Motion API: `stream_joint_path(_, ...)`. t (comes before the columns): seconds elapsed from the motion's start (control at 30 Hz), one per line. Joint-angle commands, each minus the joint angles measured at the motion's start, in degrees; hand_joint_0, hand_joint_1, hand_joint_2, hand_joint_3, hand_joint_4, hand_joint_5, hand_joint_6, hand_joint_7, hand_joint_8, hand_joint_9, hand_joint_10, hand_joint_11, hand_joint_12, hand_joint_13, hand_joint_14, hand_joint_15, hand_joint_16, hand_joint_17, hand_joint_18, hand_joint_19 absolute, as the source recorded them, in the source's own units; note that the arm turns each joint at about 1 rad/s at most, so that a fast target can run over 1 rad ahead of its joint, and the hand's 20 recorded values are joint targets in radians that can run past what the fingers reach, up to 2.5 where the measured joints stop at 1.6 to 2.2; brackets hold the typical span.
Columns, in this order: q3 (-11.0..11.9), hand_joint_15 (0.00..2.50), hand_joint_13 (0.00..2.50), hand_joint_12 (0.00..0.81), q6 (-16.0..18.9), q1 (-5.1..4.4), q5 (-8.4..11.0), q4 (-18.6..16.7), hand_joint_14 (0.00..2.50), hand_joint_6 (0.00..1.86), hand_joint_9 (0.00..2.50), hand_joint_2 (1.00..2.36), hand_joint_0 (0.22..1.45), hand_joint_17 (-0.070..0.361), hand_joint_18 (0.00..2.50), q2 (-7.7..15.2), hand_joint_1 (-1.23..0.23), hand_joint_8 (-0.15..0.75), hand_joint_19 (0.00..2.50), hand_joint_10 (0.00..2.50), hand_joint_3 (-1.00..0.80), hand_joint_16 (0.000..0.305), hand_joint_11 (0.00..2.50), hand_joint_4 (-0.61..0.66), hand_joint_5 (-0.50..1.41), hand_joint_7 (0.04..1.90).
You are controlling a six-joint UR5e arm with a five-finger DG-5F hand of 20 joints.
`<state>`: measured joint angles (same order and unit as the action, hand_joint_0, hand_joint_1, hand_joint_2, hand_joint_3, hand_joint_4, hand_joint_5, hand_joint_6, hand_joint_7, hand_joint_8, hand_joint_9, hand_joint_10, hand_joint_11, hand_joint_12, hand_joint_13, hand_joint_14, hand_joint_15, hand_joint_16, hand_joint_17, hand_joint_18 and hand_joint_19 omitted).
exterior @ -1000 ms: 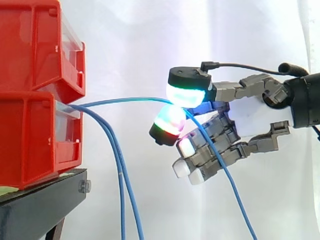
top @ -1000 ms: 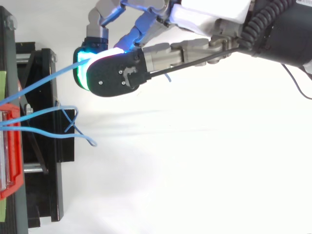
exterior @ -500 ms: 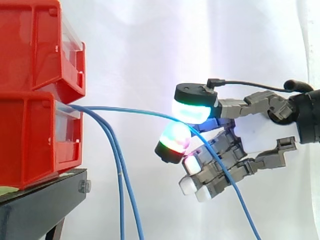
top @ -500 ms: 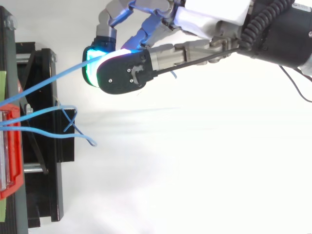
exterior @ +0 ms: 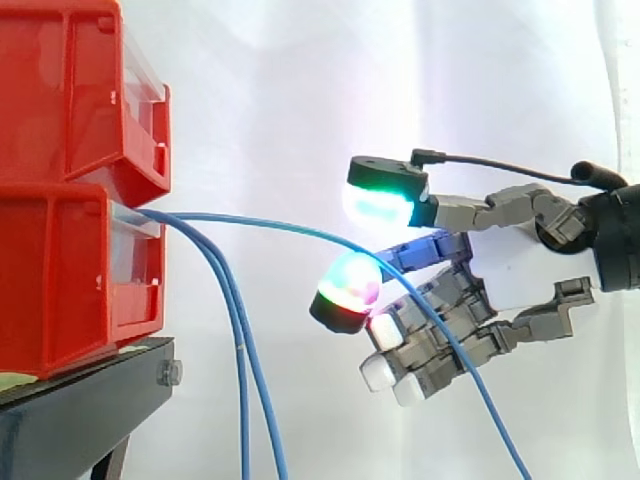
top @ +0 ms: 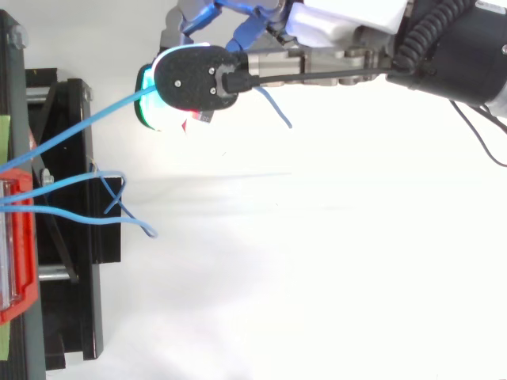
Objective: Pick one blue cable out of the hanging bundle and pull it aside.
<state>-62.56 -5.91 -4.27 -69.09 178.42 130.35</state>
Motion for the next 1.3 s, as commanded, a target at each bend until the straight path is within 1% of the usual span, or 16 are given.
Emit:
stream_joint_path(0.0, -0.02, 0.47, 0.82, 0.278, 0.11, 0.05, 0.53, 0.70, 0.02, 0.87, 1.00, 1.01, 0.55, 0.093, 0.62, -0.01, -0.45, 0.248, 0.43, 0.02, -0.45, 0.041, 0.55, 0.05, -0.13, 0.80)
stream_joint_path(0.03, -0.02, 0.47, 0.81, 0.274, 0.11, 0.05, 0.80, 1.23, 0.02, 0.87, 1.00, 1.01, 0.57, 0.091, 0.61, 0.08, -0.49, 0.243, 0.43, 0.02, -0.40, 0.040, 0.56, 0.04, -0.12, 0.83)
stream_joint_path(0.07, -0.02, 0.46, 0.81, 0.275, 0.11, 0.05, 0.97, 1.50, 0.02, 0.87, 1.00, 1.01, 0.58, 0.090, 0.61, -0.01, -0.49, 0.246, 0.43, 0.02, -0.39, 0.040, 0.56, 0.04, -0.12, 0.83)
stream_joint_path(0.2, -0.02, 0.47, 0.81, 0.276, 0.72, 0.05, 1.06, 1.76, 0.02, 0.88, 1.00, 1.02, 0.58, 0.090, 0.61, -0.01, -0.56, 0.247, 0.43, 0.02, -0.25, 0.040, 0.56, 0.01, -0.12, 0.91)
stream_joint_path(0.3, -0.02, 0.46, 0.82, 0.286, 0.99, -0.04, 1.06, 1.67, 0.02, 0.90, 0.99, 1.02, 0.57, 0.096, 0.63, -0.01, -0.61, 0.257, 0.42, 0.02, -0.18, 0.043, 0.57, 0.02, -0.13, 0.88)
stream_joint_path(0.4, -0.02, 0.46, 0.82, 0.289, 1.25, -0.04, 0.97, 1.50, 0.02, 0.91, 0.98, 1.02, 0.58, 0.099, 0.64, -0.01, -0.62, 0.259, 0.41, 0.02, -0.18, 0.044, 0.56, 0.03, -0.13, 0.83)
stream_joint_path(0.43, 0.16, 0.47, 0.81, 0.277, 1.25, -0.04, 1.06, 1.58, 0.02, 0.92, 0.97, 1.02, 0.57, 0.093, 0.62, -0.01, -0.62, 0.246, 0.43, 0.02, -0.20, 0.041, 0.56, 0.03, -0.13, 0.84)
stream_joint_path(0.53, 0.51, 0.47, 0.81, 0.275, 1.25, 0.05, 1.06, 1.76, 0.02, 0.91, 0.97, 1.02, 0.56, 0.092, 0.62, -0.01, -0.59, 0.242, 0.43, 0.02, -0.28, 0.041, 0.55, 0.03, -0.13, 0.81)
stream_joint_path(0.6, 0.69, 0.47, 0.81, 0.276, 1.51, 0.05, 1.06, 1.76, 0.02, 0.91, 0.97, 1.02, 0.56, 0.092, 0.62, -0.01, -0.59, 0.243, 0.44, 0.02, -0.29, 0.041, 0.56, 0.03, -0.13, 0.82)
stream_joint_path(0.77, 1.21, 0.47, 0.80, 0.275, 1.87, 0.05, 1.06, 1.85, 0.02, 0.92, 0.97, 1.02, 0.57, 0.092, 0.62, -0.01, -0.61, 0.250, 0.43, 0.02, -0.21, 0.041, 0.57, 0.00, -0.13, 0.87)
stream_joint_path(0.87, 1.65, 0.45, 0.82, 0.292, 1.87, 0.05, 1.06, 2.29, 0.02, 0.95, 1.00, 1.02, 0.58, 0.103, 0.67, -0.01, -0.66, 0.267, 0.40, 0.02, -0.14, 0.046, 0.56, 0.01, -0.12, 0.82)
stream_joint_path(0.97, 1.92, 0.45, 0.84, 0.292, 1.87, -0.04, 1.06, 2.73, 0.02, 0.96, 1.01, 1.01, 0.60, 0.106, 0.70, -0.01, -0.72, 0.276, 0.39, 0.02, -0.08, 0.047, 0.57, 0.00, -0.11, 0.84)
stream_joint_path(1.0, 1.92, 0.45, 0.86, 0.295, 1.87, -0.13, 1.06, 2.73, 0.02, 0.96, 1.02, 1.01, 0.61, 0.109, 0.72, -0.01, -0.75, 0.280, 0.38, 0.02, -0.04, 0.048, 0.57, -0.04, -0.11, 0.88)
stream_joint_path(1.07, 1.92, 0.45, 0.87, 0.296, 1.87, -0.30, 0.97, 2.73, 0.02, 0.96, 1.03, 1.01, 0.61, 0.110, 0.74, -0.01, -0.76, 0.278, 0.38, 0.02, -0.02, 0.049, 0.56, -0.05, -0.10, 0.89)
stream_joint_path(1.17, 2.71, 0.45, 0.88, 0.295, 1.87, -0.30, 1.06, 2.81, 0.02, 0.96, 1.03, 1.01, 0.62, 0.112, 0.75, -0.01, -0.77, 0.272, 0.39, 0.02, -0.01, 0.050, 0.56, -0.09, -0.10, 0.92)
stream_joint_path(1.27, 3.06, 0.45, 0.89, 0.296, 1.95, -0.30, 0.80, 3.69, 0.02, 0.96, 1.05, 1.01, 0.62, 0.113, 0.77, -0.09, -0.77, 0.268, 0.39, 0.02, 0.01, 0.050, 0.55, -0.11, -0.10, 0.93)
